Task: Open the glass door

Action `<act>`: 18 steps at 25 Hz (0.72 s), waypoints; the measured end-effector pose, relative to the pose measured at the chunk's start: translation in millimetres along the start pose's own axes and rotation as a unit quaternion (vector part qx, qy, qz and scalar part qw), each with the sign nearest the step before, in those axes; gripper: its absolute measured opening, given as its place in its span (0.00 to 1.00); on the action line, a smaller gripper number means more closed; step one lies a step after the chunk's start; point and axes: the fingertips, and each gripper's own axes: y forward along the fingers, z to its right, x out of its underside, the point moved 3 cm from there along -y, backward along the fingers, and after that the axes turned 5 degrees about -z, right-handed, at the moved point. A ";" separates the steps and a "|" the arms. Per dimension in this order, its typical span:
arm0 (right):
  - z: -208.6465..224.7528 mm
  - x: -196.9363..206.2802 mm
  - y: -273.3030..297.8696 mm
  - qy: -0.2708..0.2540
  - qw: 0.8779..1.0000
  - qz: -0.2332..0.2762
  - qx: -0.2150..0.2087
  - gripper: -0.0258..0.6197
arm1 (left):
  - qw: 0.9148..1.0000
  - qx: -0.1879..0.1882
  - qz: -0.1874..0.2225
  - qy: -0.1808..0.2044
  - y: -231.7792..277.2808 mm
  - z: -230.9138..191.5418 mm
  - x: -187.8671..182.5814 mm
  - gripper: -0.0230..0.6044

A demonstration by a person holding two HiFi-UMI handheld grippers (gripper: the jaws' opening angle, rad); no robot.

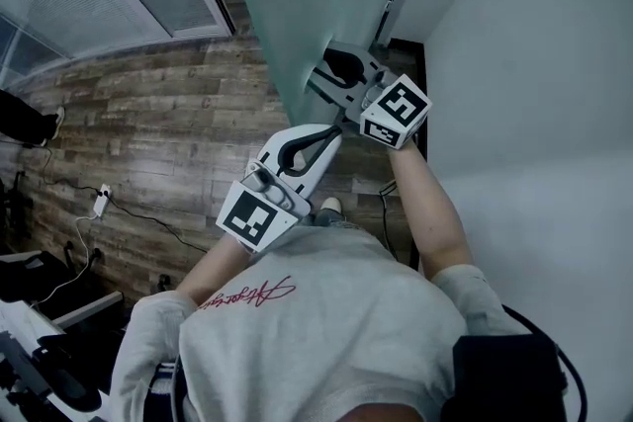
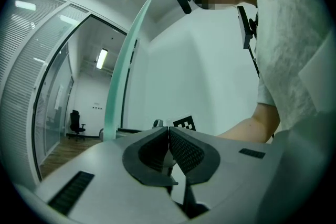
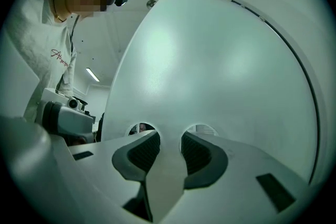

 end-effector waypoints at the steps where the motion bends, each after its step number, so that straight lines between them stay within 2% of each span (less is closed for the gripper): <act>1: -0.2 -0.2 -4.7 0.000 1.000 0.002 0.003 0.24 | 1.000 0.014 -0.001 0.000 2.1 4.2 -0.4 0.07; 7: -2.9 -2.1 -51.2 0.001 0.999 0.009 0.043 0.24 | 0.996 0.093 -0.009 -0.010 18.6 41.1 -4.5 0.07; 10: -3.2 -1.8 -69.5 -0.001 0.999 0.000 0.049 0.24 | 0.992 0.125 -0.007 -0.008 24.6 60.5 -7.3 0.07; 18: -3.8 -6.1 -120.8 -0.001 1.000 -0.007 0.030 0.24 | 0.987 0.160 -0.008 0.014 46.1 110.0 -15.4 0.07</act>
